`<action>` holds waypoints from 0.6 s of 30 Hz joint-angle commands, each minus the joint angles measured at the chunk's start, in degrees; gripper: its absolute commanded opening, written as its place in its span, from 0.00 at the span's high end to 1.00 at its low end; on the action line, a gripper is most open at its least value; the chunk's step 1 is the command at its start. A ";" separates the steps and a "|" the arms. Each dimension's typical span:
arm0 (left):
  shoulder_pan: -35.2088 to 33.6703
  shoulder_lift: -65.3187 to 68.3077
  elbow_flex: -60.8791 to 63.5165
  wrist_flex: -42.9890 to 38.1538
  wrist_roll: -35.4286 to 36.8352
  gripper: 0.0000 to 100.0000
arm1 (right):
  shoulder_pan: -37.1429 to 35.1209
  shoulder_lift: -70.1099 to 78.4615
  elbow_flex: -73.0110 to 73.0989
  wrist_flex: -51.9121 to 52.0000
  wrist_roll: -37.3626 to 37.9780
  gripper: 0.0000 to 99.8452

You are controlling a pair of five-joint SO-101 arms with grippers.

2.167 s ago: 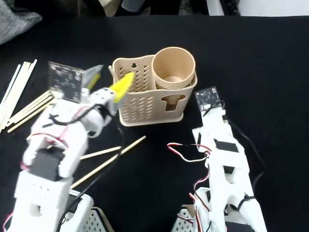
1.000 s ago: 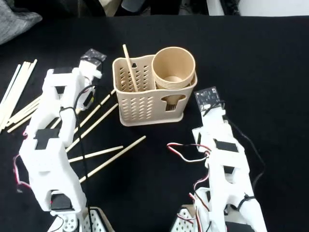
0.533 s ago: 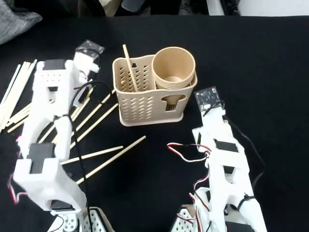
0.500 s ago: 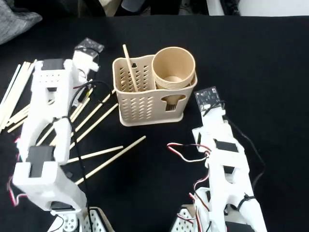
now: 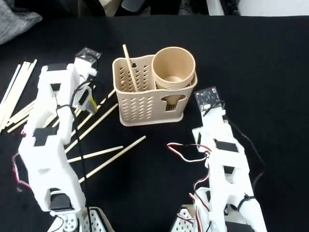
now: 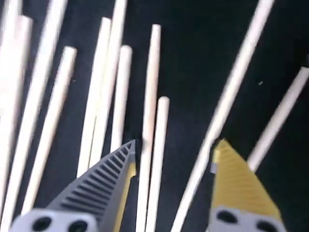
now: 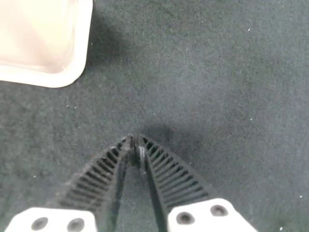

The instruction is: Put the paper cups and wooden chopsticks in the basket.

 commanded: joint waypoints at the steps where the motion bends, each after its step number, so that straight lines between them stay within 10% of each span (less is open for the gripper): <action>1: -2.15 4.66 -7.43 1.05 -0.79 0.84 | 0.79 -1.27 -0.22 -0.79 0.53 0.99; 5: -1.27 5.71 -12.44 9.05 -0.79 0.97 | 0.79 -1.27 -0.22 -0.79 0.53 0.99; 18: 3.91 5.63 -33.10 32.35 0.26 0.97 | 0.79 -1.27 -0.22 -0.79 0.53 0.99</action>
